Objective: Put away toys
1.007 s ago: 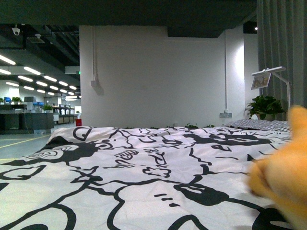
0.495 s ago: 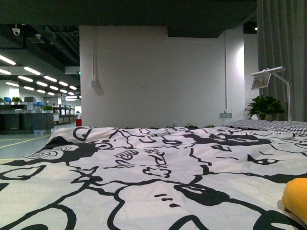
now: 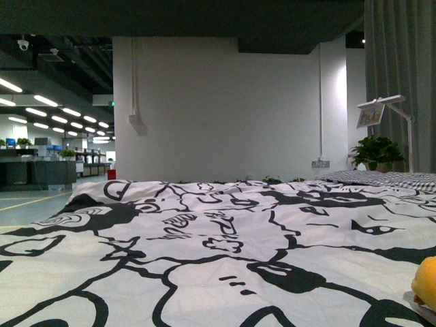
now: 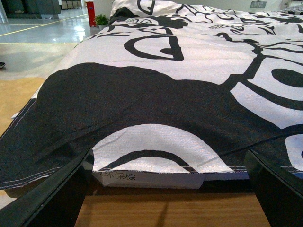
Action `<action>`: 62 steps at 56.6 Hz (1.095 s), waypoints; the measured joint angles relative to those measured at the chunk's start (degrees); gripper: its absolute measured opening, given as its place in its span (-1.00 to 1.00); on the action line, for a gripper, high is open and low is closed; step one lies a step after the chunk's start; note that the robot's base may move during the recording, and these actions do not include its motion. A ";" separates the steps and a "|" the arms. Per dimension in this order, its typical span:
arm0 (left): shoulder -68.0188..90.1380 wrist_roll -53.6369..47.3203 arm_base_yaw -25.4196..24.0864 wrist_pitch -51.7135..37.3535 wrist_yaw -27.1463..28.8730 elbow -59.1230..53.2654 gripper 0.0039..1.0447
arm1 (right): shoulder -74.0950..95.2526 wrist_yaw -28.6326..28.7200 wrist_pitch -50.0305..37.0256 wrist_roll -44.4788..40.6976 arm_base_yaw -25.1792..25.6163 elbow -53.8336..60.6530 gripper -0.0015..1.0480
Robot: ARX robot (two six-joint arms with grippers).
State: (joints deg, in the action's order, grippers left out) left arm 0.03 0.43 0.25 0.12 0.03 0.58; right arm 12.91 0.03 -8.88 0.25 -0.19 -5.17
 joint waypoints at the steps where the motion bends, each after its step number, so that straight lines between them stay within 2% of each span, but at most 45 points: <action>1: 0.00 0.00 0.00 0.00 0.00 0.00 0.88 | -0.22 0.02 0.09 0.00 0.00 0.17 -0.82; 8: 0.00 0.00 0.00 0.00 0.00 0.00 0.88 | -1.86 0.00 0.76 0.00 0.00 1.03 -0.82; 16: 0.00 0.00 0.00 0.00 0.02 0.00 0.88 | -9.40 0.02 8.48 -0.02 0.04 1.73 -0.82; 62: 0.00 0.00 0.00 0.00 0.00 0.00 0.88 | -12.70 0.02 8.63 -0.07 0.07 4.33 -0.82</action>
State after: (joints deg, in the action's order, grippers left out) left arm 0.03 0.43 0.25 0.12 0.03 0.58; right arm 0.21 0.05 -0.25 0.19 -0.12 -0.84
